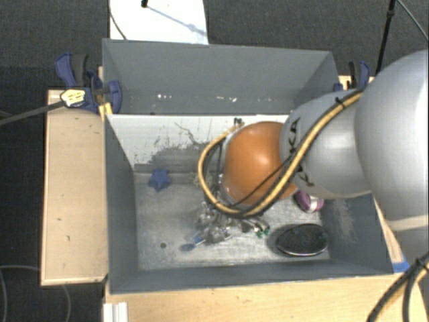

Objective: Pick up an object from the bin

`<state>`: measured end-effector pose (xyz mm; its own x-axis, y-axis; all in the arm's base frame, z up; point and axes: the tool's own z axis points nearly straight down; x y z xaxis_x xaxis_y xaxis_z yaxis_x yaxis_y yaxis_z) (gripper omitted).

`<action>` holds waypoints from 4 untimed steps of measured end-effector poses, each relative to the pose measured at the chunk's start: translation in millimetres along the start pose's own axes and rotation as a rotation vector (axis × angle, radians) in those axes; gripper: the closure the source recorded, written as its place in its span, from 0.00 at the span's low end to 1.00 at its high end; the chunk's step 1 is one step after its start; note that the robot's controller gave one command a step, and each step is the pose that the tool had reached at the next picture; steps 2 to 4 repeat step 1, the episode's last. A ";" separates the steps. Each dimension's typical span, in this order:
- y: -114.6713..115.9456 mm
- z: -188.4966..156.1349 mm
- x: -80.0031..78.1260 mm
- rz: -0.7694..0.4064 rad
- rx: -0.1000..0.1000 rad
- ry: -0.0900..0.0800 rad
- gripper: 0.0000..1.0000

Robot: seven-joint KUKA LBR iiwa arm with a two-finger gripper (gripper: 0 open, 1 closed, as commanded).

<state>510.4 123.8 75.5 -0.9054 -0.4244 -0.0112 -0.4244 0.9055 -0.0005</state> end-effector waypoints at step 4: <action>0.6 -189.8 15.2 -0.220 0.001 0.001 1.00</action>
Offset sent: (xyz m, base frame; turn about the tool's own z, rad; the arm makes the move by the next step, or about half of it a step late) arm -0.0178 -0.0071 0.1850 -0.2217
